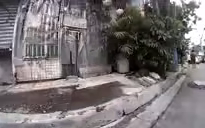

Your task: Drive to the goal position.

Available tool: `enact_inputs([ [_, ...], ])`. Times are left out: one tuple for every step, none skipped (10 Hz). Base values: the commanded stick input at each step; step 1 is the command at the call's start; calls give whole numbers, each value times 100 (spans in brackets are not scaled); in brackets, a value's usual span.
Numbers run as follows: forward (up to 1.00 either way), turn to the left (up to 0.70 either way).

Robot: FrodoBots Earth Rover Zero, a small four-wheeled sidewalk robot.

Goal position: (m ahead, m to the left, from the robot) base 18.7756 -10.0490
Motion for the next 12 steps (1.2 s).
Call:
enact_inputs([
  [0, -45],
  [0, -45],
  [0, -45],
  [0, -45],
  [0, -45],
  [0, -45],
  [0, -45],
  [0, -45],
  [0, -45],
  [0, -45],
  [0, -45],
  [0, -45],
])
